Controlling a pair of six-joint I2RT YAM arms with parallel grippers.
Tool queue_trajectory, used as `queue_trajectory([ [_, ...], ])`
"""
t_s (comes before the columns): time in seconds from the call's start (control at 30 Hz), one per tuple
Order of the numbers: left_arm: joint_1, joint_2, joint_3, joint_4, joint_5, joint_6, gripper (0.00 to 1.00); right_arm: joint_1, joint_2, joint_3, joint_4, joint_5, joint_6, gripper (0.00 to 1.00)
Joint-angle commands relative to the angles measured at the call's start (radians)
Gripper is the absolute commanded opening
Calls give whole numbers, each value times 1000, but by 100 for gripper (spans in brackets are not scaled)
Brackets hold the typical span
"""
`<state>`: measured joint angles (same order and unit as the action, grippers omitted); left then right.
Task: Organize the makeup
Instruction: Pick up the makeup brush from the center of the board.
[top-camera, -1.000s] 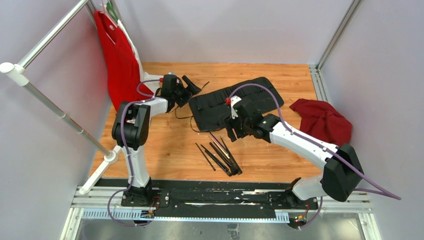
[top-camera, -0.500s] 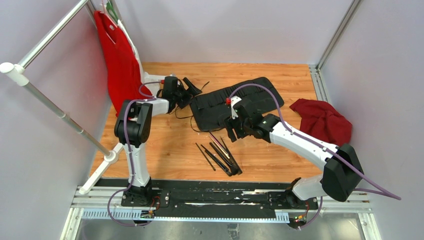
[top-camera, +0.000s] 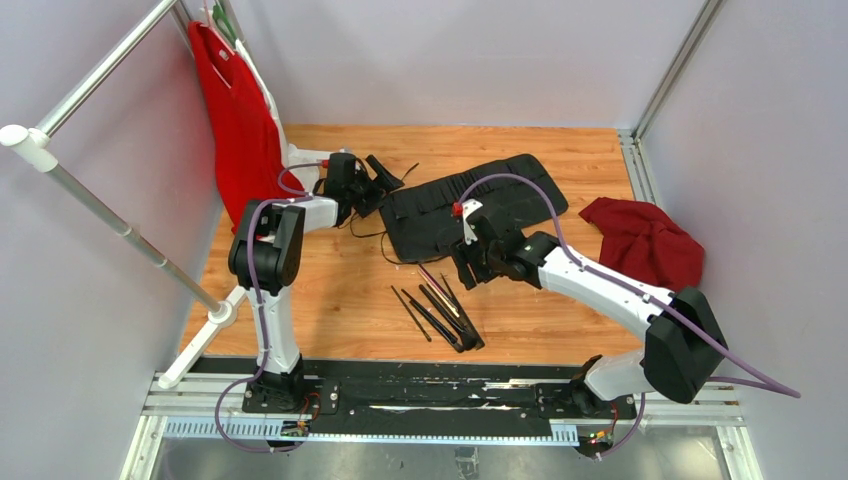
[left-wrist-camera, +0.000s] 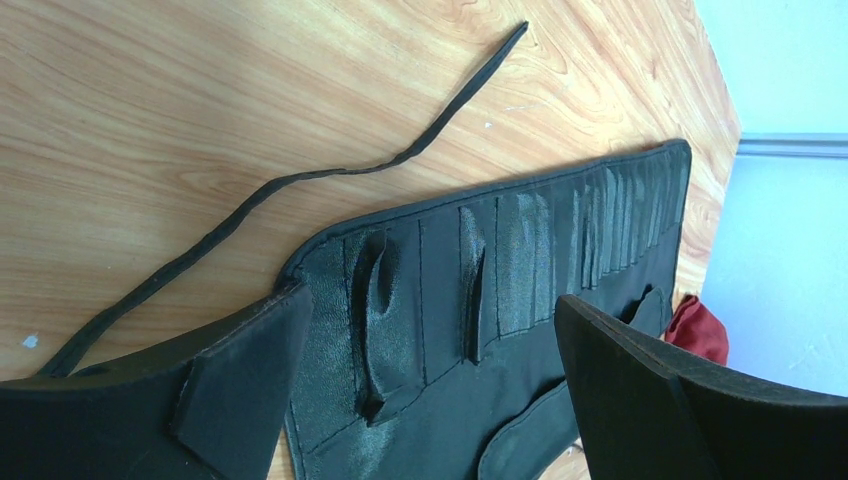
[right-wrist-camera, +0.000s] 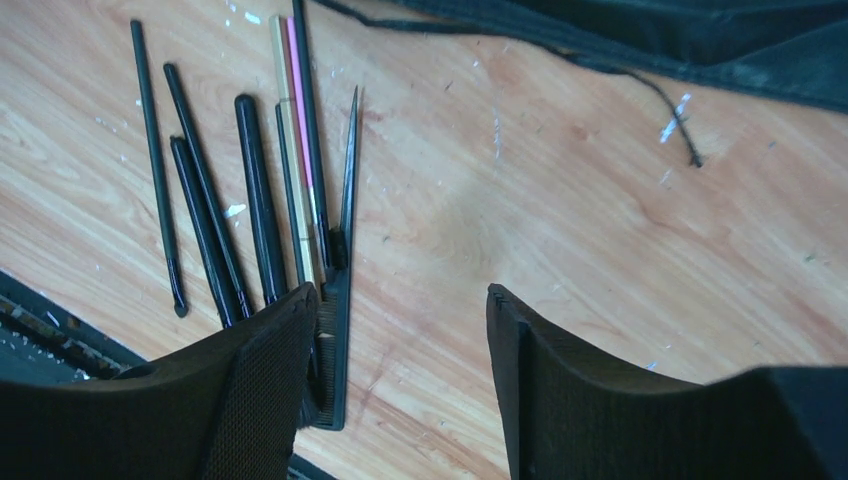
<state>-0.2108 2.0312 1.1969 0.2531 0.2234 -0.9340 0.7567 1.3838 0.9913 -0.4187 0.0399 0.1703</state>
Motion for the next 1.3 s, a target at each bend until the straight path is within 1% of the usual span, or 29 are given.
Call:
queue_trajectory([
  [0.0, 8, -18, -25, -103, -43, 32, 98, -9, -24, -36, -16, -72, 19, 61],
  [0.23, 8, -19, -33, -109, -41, 32, 98, 68, -39, -90, 12, -110, 41, 53],
  [0.47, 8, -22, -46, -109, -38, 32, 98, 164, -21, -124, 61, -114, 75, 52],
  [0.6, 8, -25, -51, -109, -40, 32, 98, 203, 17, -128, 77, -91, 74, 54],
  [0.97, 10, -21, -51, -113, -38, 32, 98, 230, 95, -134, 117, -91, 65, 54],
  [1.1, 11, -17, -51, -113, -37, 32, 98, 231, 109, -140, 131, -90, 67, 49],
  [1.27, 11, -16, -51, -113, -33, 31, 98, 233, 130, -152, 142, -89, 70, 40],
])
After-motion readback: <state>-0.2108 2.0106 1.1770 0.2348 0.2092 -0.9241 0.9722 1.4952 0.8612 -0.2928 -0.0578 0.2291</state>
